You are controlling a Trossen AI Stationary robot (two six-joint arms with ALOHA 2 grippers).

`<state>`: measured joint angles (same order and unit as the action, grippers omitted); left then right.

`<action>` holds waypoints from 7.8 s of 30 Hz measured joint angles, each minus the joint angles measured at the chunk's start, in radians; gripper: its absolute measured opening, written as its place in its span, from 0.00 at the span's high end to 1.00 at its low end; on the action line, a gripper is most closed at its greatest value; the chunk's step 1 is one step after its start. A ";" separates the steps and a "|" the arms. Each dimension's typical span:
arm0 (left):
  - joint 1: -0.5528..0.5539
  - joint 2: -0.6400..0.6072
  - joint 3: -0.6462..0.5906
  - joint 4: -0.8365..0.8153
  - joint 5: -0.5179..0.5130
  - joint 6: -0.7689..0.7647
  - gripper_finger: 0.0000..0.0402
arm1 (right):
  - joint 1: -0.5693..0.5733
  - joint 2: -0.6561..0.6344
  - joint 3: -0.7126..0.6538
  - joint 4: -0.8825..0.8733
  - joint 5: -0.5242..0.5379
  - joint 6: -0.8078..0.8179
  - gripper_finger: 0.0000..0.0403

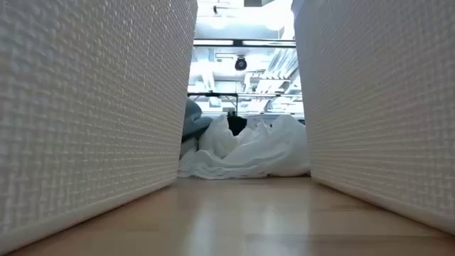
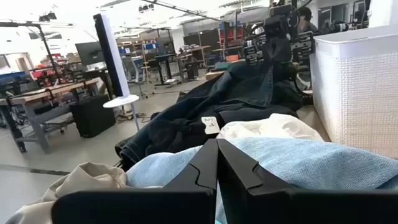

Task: Sort clothes

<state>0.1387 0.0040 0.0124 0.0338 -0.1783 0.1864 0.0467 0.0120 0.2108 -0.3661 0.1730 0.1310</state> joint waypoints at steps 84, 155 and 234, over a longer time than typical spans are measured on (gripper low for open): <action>0.000 0.002 0.000 0.000 0.000 0.000 1.00 | -0.227 1.074 1.116 -0.527 0.290 0.204 0.84; 0.000 0.002 0.000 0.000 0.000 0.000 1.00 | -0.424 1.475 1.188 -0.994 0.397 0.271 0.99; 0.000 0.002 0.000 0.000 0.000 0.000 1.00 | -0.322 1.335 1.671 -1.029 0.039 0.274 0.41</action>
<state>0.1390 0.0063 0.0124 0.0335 -0.1783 0.1864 -0.2754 1.3468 1.8813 -1.3948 0.2120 0.4054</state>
